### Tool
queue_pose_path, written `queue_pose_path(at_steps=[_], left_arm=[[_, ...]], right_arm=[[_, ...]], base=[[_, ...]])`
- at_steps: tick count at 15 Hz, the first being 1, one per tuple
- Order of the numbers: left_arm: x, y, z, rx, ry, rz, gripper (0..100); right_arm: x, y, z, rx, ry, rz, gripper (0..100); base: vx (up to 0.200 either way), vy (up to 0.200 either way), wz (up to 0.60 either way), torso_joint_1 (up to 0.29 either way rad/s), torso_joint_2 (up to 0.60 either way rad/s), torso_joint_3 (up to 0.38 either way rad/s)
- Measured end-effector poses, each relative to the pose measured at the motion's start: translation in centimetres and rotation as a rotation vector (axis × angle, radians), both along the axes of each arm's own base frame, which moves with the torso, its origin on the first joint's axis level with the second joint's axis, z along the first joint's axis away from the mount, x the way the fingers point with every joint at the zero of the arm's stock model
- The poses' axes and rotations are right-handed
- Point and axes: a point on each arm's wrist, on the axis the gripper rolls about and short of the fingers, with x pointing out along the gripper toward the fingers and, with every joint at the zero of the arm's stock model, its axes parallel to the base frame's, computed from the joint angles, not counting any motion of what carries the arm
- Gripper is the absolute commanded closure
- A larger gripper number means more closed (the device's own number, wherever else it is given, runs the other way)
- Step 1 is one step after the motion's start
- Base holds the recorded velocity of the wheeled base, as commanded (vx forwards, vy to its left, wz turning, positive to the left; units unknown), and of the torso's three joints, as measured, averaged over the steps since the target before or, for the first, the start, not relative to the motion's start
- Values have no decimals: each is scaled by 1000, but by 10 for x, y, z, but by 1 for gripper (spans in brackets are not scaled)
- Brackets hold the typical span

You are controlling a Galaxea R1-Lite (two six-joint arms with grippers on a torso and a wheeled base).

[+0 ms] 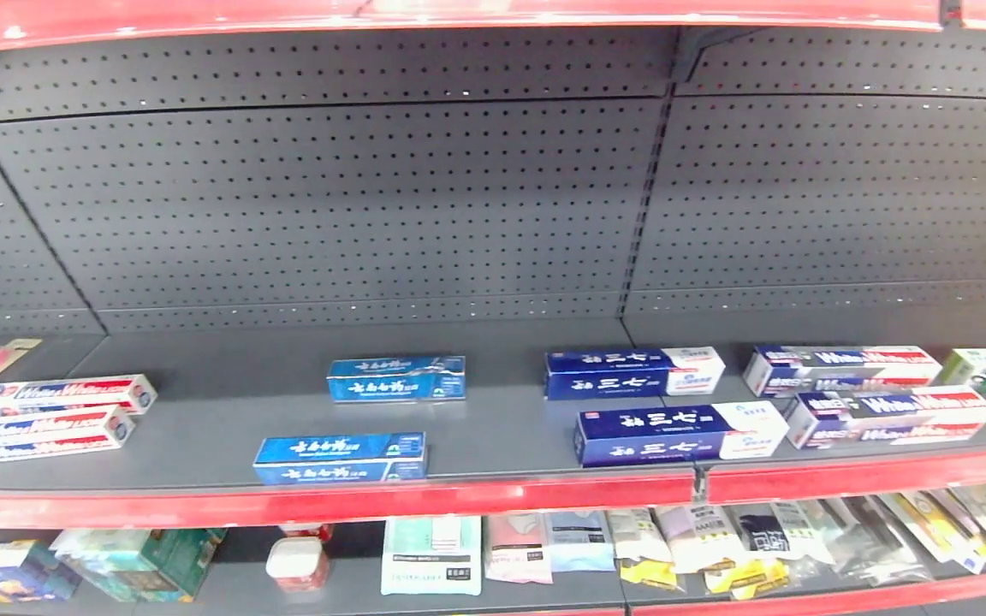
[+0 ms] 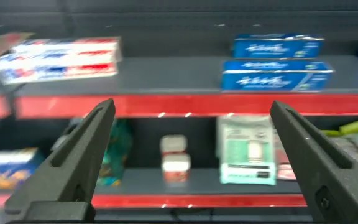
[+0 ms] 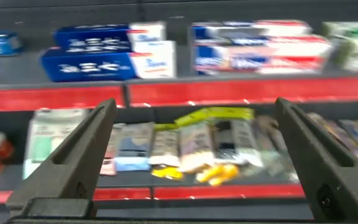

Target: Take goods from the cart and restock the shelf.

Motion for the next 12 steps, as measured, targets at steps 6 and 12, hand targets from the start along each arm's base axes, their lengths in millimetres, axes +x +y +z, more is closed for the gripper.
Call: queue_pose_path(at_steps=[6, 12], left_arm=[[0, 0, 0, 0, -1, -1, 0], [-2, -1, 11, -12, -33, -32, 0]], right_arm=[[0, 0, 0, 0, 0, 0, 0], [0, 0, 0, 0, 0, 0, 0]], base=[[0, 0, -300, 3, 1, 4], [0, 0, 0, 0, 0, 0]])
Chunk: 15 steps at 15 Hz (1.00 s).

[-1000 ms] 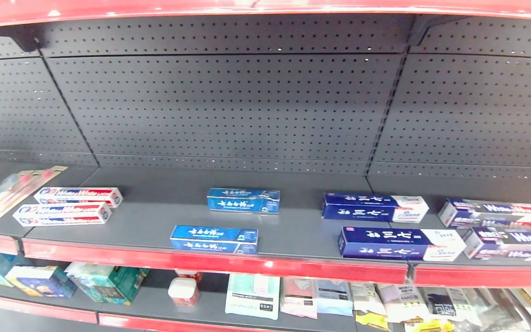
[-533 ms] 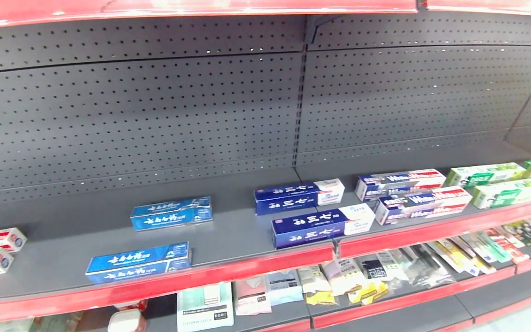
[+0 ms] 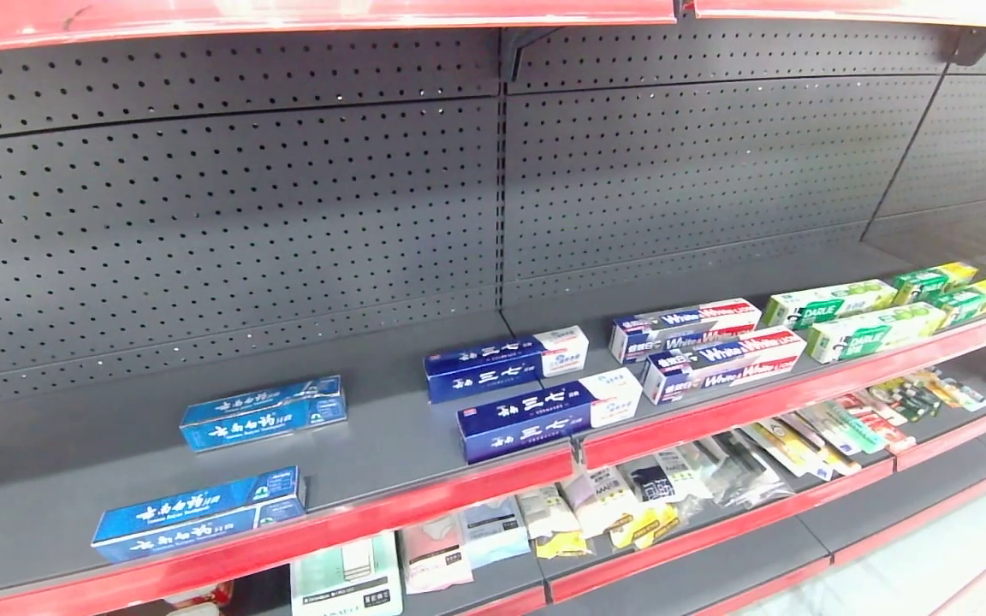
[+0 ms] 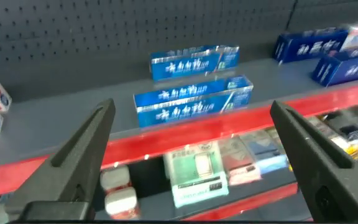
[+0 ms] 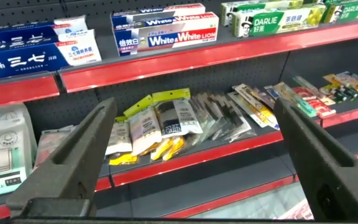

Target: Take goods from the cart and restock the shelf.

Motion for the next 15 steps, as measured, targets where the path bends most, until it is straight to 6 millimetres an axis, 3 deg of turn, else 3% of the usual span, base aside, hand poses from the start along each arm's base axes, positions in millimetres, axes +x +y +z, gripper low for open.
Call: queue_pose_path(at_steps=[3, 5, 7, 10, 15], left_arm=[[0, 1, 61, -91, -53, -6, 0], [22, 2, 102, -117, 16, 68, 0], [57, 6, 120, -97, 170, 239, 0], [102, 19, 113, -71, 439, 424, 0], [139, 30, 86, -74, 728, 453, 0]], right_arm=[[0, 0, 0, 0, 0, 0, 0], [0, 0, 0, 0, 0, -1, 0], [0, 0, 0, 0, 0, 0, 0], [0, 0, 0, 0, 0, 0, 0], [0, 0, 0, 0, 0, -1, 0]], base=[[0, 0, 0, 0, 0, 0], [0, 0, 0, 0, 0, 0], [0, 0, 0, 0, 0, 0], [0, 0, 0, 0, 0, 0], [0, 0, 0, 0, 0, 0]])
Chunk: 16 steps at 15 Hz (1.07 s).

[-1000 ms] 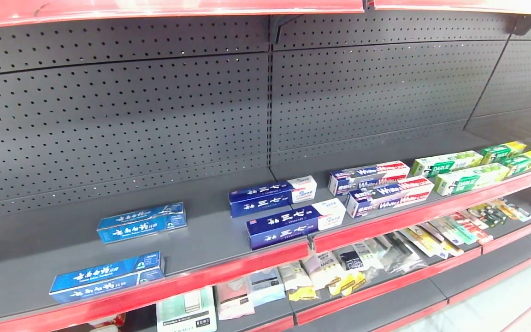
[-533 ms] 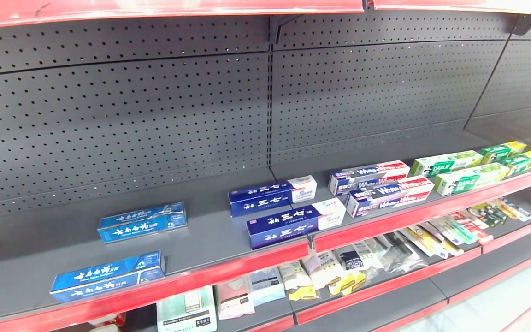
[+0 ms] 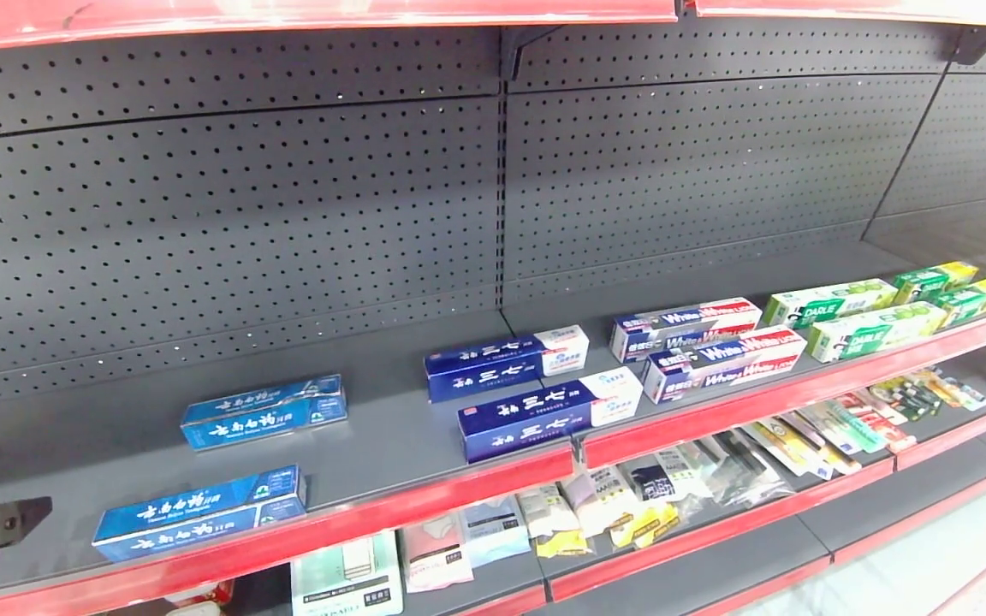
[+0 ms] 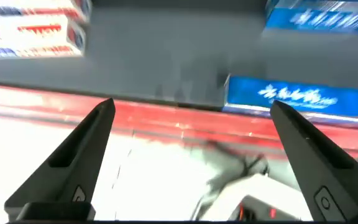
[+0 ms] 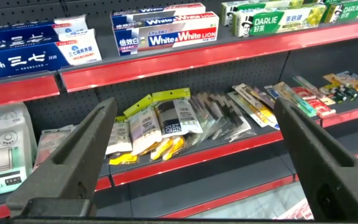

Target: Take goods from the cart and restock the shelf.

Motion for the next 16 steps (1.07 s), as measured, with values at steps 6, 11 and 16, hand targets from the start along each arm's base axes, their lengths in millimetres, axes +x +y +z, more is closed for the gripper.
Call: queue_pose_path(at_steps=[6, 11, 16], left_arm=[[26, 26, -17, 36, 140, 74, 0], [35, 51, -34, 46, 249, 122, 0], [45, 57, -48, 24, 286, 123, 0]], right_arm=[[0, 0, 0, 0, 0, 1, 0], [0, 0, 0, 0, 0, 1, 0], [0, 0, 0, 0, 0, 1, 0]], base=[[0, 0, 0, 0, 0, 0], [0, 0, 0, 0, 0, 0], [0, 0, 0, 0, 0, 0]])
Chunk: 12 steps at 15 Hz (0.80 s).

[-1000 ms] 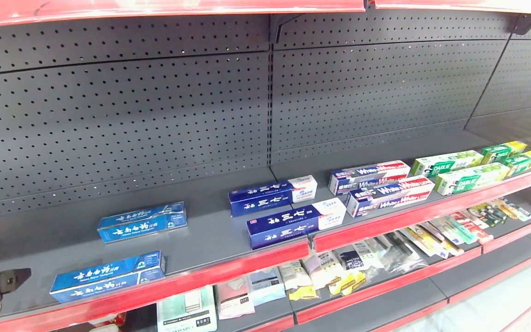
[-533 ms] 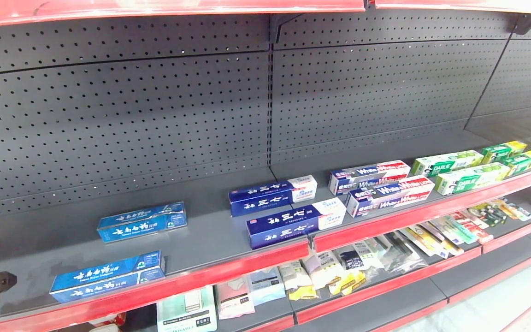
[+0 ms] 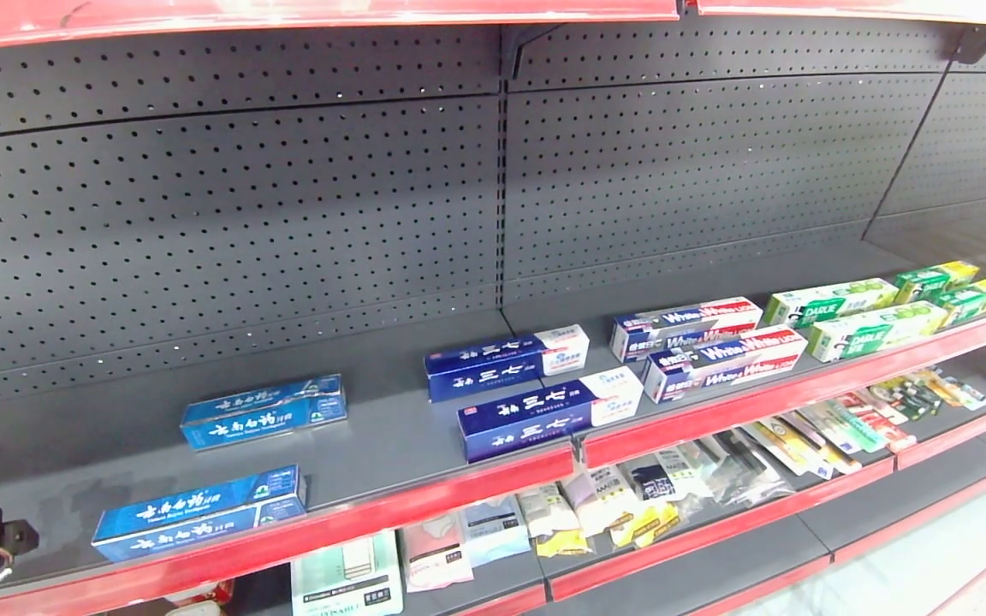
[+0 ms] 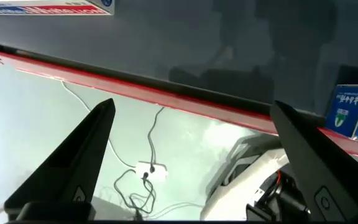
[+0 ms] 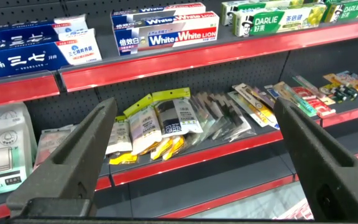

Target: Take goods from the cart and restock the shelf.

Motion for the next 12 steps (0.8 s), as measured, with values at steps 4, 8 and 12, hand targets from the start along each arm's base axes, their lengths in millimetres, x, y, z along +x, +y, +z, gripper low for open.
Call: queue_pose_path(at_steps=[4, 8, 12], left_arm=[[2, -4, -14, -39, 15, -43, 0], [9, -6, -16, -33, 0, -70, 0], [17, -7, -17, -29, -25, -95, 0]], right_arm=[[0, 0, 0, 0, 0, 0, 0], [0, 0, 0, 0, 0, 0, 0], [0, 0, 0, 0, 0, 0, 0]], base=[[0, 0, 0, 0, 0, 0], [0, 0, 0, 0, 0, 0], [0, 0, 0, 0, 0, 0]])
